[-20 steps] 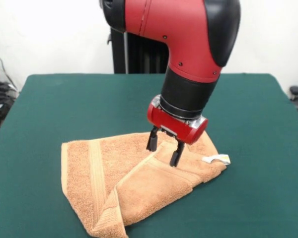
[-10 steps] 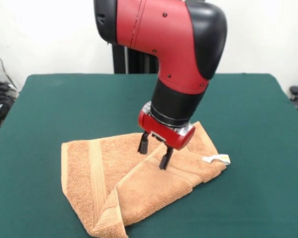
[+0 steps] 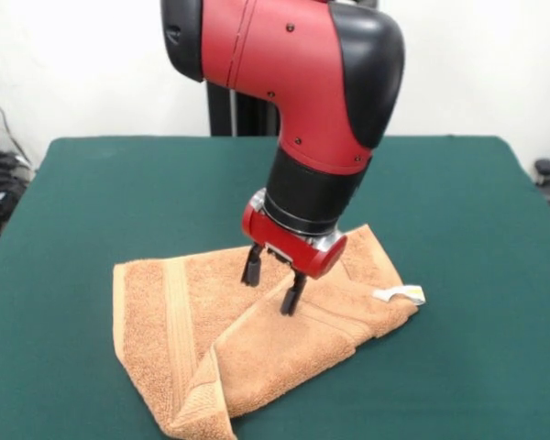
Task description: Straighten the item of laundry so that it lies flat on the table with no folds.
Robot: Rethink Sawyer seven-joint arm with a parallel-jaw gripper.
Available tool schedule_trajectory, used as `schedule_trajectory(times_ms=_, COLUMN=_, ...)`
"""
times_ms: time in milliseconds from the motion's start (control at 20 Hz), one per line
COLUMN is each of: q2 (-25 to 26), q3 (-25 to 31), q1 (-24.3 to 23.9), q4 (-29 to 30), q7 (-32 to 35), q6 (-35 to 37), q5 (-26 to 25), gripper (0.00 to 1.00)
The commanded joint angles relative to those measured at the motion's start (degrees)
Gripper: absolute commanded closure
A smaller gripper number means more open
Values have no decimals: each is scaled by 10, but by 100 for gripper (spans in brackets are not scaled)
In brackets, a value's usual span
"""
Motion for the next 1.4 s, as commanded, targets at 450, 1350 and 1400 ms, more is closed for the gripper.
schedule_trajectory(times_ms=450, q2=85, q3=8, q1=20, q4=15, q7=140, q6=-51, q5=51, gripper=0)
schedule_trajectory(times_ms=1350, q2=110, q3=-14, q1=30, q4=-23, q7=121, q6=-40, q5=72, gripper=0)
schedule_trajectory(times_ms=1400, q2=109, q3=-13, q1=31, q4=-24, q7=120, q6=-35, q5=75, gripper=0)
